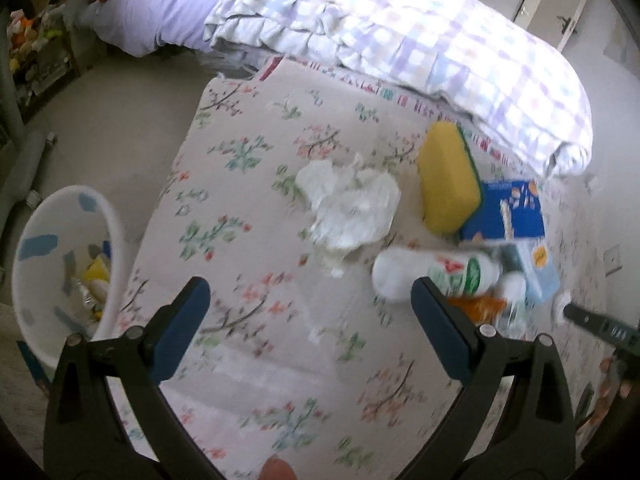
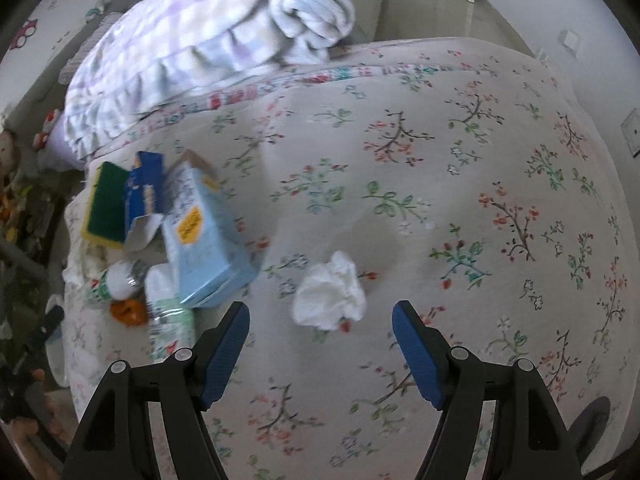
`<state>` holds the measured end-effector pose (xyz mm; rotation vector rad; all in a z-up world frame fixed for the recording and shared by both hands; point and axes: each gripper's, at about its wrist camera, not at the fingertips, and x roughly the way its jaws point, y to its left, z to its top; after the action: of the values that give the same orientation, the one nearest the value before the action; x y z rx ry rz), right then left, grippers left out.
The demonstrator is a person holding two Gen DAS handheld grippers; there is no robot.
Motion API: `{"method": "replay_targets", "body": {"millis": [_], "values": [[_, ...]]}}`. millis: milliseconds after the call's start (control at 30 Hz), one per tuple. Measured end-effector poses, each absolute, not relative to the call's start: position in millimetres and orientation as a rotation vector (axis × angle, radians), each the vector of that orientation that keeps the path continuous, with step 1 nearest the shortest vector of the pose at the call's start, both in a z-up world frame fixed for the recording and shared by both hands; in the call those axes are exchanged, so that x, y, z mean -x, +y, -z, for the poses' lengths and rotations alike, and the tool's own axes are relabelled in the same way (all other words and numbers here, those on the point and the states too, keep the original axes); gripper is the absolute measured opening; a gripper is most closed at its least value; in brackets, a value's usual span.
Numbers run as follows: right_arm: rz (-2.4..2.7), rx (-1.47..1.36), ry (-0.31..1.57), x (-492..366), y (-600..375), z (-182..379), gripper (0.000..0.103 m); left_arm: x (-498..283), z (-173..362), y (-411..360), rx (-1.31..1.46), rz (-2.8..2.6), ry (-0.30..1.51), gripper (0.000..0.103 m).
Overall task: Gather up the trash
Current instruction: 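Grasp the white tissue with the right tool while the left grasps the crumpled plastic bag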
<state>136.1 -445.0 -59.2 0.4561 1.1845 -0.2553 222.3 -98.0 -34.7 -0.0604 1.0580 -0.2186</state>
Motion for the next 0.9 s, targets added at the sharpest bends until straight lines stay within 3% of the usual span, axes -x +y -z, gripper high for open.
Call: {"method": "replay_targets", "body": {"millis": [133, 300, 467, 500, 600, 900], "values": [[0.269, -0.439, 1.201, -141, -449, 69, 0.073, -234, 39, -105, 0.101, 0.226, 1.025, 0.098], [0.264, -0.440, 1.207, -143, -449, 77, 0.060, -246, 47, -108, 0.195, 0.253, 1.020, 0.083], [0.241, -0.434, 1.203, -144, -449, 78, 0.030, -253, 56, -113, 0.238, 0.275, 1.030, 0.062], [0.237, -0.435, 1.203, -144, -449, 77, 0.029, -255, 59, -114, 0.246, 0.280, 1.039, 0.053], [0.217, -0.433, 1.186, -142, -448, 71, 0.025, -256, 63, -113, 0.253, 0.283, 1.042, 0.040], [0.177, -0.409, 1.111, -137, -436, 41, 0.025, -245, 45, -107, 0.244, 0.333, 1.006, 0.034]]}}
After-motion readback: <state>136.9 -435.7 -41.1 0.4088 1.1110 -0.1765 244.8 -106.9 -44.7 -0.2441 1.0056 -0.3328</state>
